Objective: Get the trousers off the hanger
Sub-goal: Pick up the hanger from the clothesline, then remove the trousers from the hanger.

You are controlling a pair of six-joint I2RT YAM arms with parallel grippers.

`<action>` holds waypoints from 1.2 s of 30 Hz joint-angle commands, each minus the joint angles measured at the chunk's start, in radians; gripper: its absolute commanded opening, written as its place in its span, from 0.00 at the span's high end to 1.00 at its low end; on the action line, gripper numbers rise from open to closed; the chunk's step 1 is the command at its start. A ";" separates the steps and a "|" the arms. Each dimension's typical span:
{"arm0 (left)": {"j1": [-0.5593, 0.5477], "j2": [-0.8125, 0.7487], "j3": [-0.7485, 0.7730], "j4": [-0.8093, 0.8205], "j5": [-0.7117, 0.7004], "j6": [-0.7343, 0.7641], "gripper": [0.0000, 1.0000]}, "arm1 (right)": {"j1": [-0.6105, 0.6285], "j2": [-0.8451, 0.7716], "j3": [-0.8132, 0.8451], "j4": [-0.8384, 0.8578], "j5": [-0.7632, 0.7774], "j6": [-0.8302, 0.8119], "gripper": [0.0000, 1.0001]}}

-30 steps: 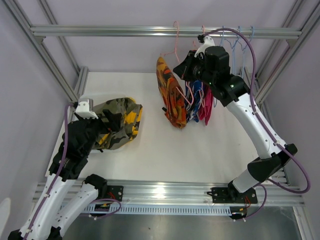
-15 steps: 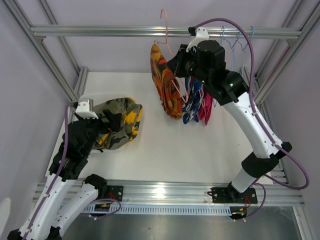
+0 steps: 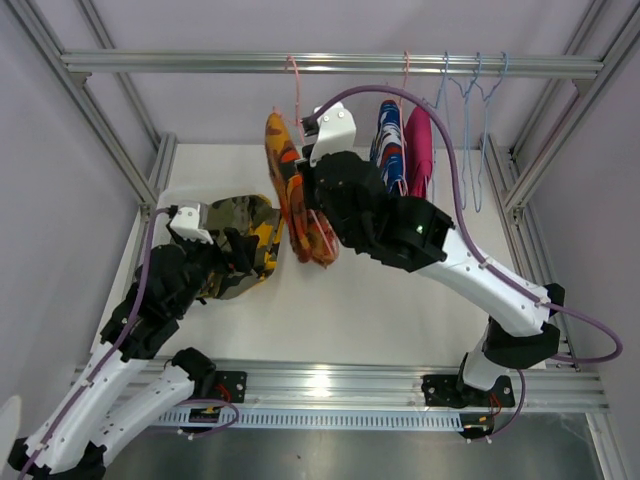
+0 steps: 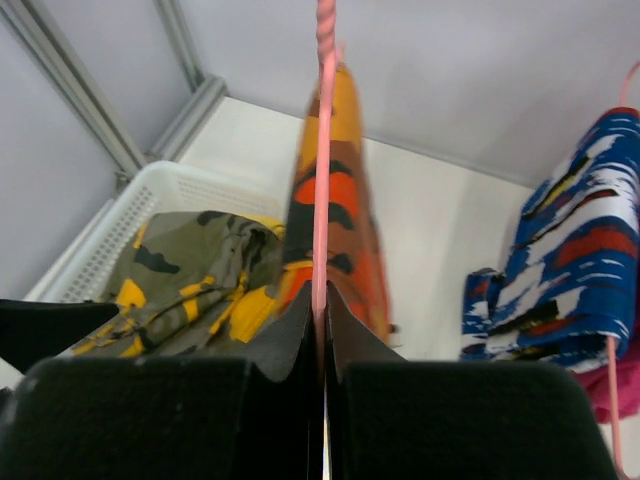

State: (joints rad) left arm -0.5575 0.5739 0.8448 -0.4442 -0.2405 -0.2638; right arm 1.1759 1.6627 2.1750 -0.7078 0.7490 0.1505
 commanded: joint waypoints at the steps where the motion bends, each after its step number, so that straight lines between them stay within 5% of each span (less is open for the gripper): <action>1: -0.076 0.000 0.031 0.002 -0.075 0.025 0.01 | 0.031 -0.020 -0.009 0.183 0.213 -0.028 1.00; 12: -0.212 -0.091 0.019 0.032 -0.105 -0.043 0.01 | 0.045 -0.011 -0.092 0.165 0.270 0.107 1.00; 16: -0.341 -0.086 -0.019 0.093 -0.180 -0.032 0.01 | 0.044 0.015 -0.089 0.159 0.273 0.132 1.00; 25: -0.547 0.043 -0.104 0.260 -0.413 -0.014 0.01 | -0.004 0.045 -0.089 0.117 0.217 0.214 1.00; 36: -0.581 0.211 -0.156 0.452 -0.522 0.064 0.00 | -0.036 0.043 -0.112 0.120 0.132 0.248 1.00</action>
State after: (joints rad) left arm -1.1305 0.7620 0.7128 -0.1070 -0.7033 -0.2367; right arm 1.1469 1.7340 2.0468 -0.7063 0.8635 0.3641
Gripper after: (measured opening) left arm 0.994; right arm 0.030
